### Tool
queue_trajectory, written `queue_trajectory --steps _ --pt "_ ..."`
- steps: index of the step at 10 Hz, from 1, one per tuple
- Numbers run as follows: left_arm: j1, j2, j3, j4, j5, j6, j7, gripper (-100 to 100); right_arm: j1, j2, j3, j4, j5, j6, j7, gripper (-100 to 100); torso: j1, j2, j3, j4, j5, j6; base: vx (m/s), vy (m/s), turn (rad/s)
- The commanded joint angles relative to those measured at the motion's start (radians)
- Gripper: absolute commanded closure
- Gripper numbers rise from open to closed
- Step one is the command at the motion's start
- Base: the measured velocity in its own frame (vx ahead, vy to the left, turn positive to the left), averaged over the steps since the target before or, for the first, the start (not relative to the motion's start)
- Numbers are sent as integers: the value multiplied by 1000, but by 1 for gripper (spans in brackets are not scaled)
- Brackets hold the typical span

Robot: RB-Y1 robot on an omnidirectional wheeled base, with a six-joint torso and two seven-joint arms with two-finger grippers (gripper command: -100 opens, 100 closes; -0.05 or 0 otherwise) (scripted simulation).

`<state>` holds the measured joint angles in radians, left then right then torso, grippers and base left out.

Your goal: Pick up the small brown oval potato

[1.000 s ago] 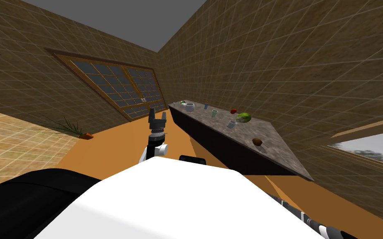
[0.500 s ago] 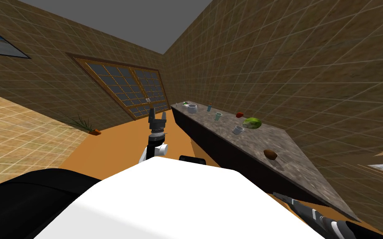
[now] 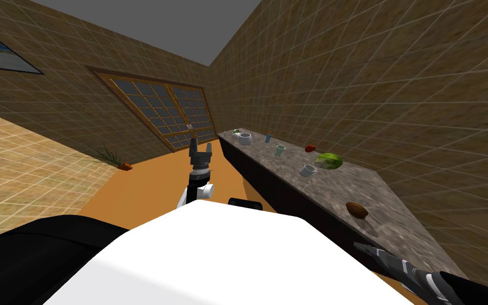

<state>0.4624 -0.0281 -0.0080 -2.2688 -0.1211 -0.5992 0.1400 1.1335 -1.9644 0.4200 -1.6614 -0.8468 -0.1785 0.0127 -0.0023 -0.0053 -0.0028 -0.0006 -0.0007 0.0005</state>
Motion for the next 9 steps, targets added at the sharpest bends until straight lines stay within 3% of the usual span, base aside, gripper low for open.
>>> queue_trajectory --steps 1,8,9 --pt "0 0 0 0 0 0 0 0 -8 -17 6 0 -34 6 18 -100 0 0 0 0 0 0 84 -53 67" --pt "0 0 0 0 0 0 0 0 -17 -62 -1 26 -58 17 16 -100 -3 -1 -1 0 -1 1 68 -56 40" --pt "0 0 0 0 0 0 0 0 -30 -87 -11 50 -70 24 15 -100 0 1 1 0 -1 1 99 -137 126"
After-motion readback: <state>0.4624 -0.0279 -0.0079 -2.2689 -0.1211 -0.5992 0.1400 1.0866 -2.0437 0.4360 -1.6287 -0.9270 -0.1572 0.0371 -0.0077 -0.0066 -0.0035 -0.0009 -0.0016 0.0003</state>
